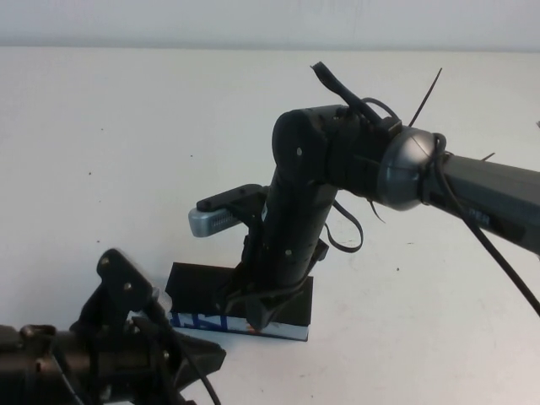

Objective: Return glasses to glasses case

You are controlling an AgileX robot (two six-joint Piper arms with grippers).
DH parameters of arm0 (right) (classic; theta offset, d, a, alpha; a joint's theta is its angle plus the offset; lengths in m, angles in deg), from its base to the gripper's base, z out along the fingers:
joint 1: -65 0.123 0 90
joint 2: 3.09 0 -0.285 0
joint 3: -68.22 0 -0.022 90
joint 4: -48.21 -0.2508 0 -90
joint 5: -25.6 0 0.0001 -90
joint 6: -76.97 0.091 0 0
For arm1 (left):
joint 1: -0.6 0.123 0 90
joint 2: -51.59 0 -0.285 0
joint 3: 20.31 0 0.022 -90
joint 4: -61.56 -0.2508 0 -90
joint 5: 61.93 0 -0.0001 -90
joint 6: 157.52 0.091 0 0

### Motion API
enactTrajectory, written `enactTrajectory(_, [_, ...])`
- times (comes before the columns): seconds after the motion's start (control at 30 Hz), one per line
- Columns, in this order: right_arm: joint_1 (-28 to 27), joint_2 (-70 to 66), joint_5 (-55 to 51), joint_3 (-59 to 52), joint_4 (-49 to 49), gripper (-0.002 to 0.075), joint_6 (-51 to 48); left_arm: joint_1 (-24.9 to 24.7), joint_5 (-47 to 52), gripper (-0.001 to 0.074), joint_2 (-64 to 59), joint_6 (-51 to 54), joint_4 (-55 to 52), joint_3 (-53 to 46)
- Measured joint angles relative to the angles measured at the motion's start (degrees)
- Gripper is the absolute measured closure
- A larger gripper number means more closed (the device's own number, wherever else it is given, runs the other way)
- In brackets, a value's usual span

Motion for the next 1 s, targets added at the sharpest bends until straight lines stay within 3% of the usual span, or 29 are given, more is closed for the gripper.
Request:
enactTrajectory(0.37, [0.4, 1.2, 0.0, 0.0, -2.0, 0.0739, 0.1, 0.0, -2.8, 0.0736, 25.3, -3.7, -1.2, 0.0])
enactTrajectory(0.7, [2.5, 16.1, -0.2, -1.4, 4.1, 0.0739, 7.1, 0.0, -26.6, 0.0736, 52.2, -4.2, 0.1, -1.2])
enactTrajectory(1.0, [7.6, 33.5, 1.8, -13.5, 7.9, 0.0739, 9.9, 0.0, -41.2, 0.0736, 66.8, -4.4, 4.1, -2.9])
